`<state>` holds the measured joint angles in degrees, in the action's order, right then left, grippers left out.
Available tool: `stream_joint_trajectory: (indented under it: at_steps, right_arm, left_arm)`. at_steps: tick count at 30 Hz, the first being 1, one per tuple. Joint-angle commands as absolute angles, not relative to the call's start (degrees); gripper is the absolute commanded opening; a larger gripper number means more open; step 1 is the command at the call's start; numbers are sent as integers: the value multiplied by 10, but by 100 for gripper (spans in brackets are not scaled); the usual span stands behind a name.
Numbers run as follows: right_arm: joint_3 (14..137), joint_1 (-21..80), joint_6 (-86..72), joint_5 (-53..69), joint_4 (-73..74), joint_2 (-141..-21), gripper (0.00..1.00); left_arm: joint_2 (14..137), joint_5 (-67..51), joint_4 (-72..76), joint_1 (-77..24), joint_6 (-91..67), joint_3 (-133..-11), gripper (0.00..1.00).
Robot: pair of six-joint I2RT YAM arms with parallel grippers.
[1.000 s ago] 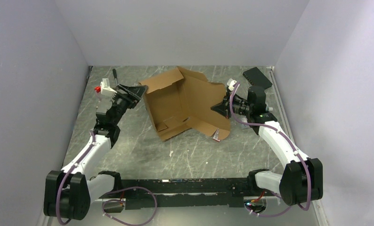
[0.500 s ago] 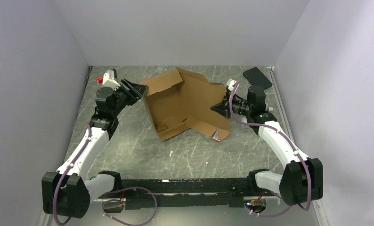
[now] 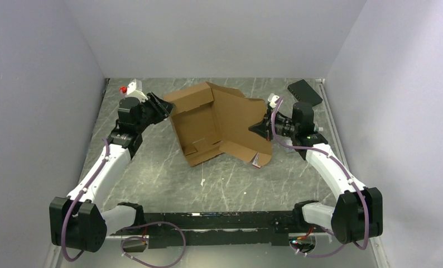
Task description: Fold the paper box
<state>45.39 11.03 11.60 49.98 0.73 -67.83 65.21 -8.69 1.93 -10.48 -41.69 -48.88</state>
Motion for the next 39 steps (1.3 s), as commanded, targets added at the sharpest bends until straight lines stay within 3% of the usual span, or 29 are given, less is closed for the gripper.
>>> stream_joint_trajectory:
  at_steps: [1, 21, 39]
  right_arm:
    - [466, 118, 127, 500, 30, -681, 0]
    - [468, 122, 127, 505, 33, -683, 0]
    - [469, 124, 127, 508, 33, -684, 0]
  left_arm:
    - [664, -64, 1, -111, -373, -524, 46]
    - [675, -49, 103, -130, -179, -494, 48]
    - [705, -21, 142, -131, -155, -476, 43]
